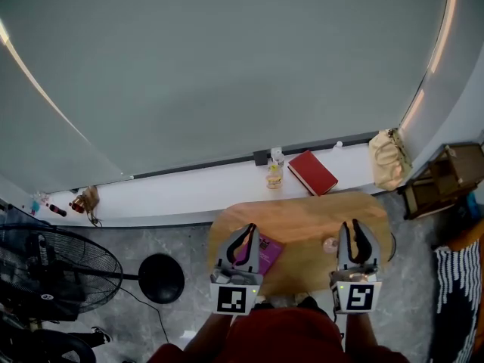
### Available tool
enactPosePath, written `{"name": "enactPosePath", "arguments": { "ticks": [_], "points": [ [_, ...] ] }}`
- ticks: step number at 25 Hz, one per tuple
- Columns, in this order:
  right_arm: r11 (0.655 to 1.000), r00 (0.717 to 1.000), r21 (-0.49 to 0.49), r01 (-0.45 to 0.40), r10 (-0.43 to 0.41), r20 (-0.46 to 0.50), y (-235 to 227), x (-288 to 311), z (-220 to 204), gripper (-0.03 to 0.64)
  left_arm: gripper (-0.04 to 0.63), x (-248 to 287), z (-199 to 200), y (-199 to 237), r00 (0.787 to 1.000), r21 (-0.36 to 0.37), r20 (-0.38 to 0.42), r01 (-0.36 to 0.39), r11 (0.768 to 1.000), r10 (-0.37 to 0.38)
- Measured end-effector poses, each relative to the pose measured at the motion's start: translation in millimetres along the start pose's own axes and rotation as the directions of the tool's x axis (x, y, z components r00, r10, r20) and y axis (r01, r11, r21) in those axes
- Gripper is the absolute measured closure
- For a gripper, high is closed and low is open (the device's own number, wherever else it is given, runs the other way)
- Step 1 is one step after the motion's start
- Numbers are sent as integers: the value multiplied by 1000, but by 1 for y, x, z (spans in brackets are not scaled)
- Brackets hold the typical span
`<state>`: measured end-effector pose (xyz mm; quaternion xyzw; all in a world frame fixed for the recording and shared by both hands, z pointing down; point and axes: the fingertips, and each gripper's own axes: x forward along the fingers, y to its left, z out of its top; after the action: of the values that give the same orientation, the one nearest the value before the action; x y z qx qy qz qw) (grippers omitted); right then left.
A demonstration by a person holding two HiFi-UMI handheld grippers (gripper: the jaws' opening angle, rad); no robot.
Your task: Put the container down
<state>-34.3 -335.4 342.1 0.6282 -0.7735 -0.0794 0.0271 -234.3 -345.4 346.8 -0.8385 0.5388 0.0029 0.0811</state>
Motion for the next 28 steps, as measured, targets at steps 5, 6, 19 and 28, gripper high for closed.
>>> {"name": "enactPosePath", "arguments": {
  "ticks": [5, 6, 19, 28],
  "points": [
    [1000, 1000, 7, -3, 3, -10, -1, 1, -4, 618, 586, 3, -4, 2, 1000, 2, -14, -5, 1000, 5],
    [1000, 1000, 9, -3, 3, -17, -2, 1, -4, 619, 586, 3, -4, 2, 1000, 2, -16, -7, 1000, 7],
    [1000, 999, 21, 1, -1, -34, -7, -2, -12, 618, 586, 1, -7, 2, 999, -17, -18, -28, 999, 28],
    [1000, 1000, 2, 9, -9, -20, -15, -5, -12, 618, 586, 1, -6, -1, 999, -18, -27, -32, 999, 32]
  ]
}}
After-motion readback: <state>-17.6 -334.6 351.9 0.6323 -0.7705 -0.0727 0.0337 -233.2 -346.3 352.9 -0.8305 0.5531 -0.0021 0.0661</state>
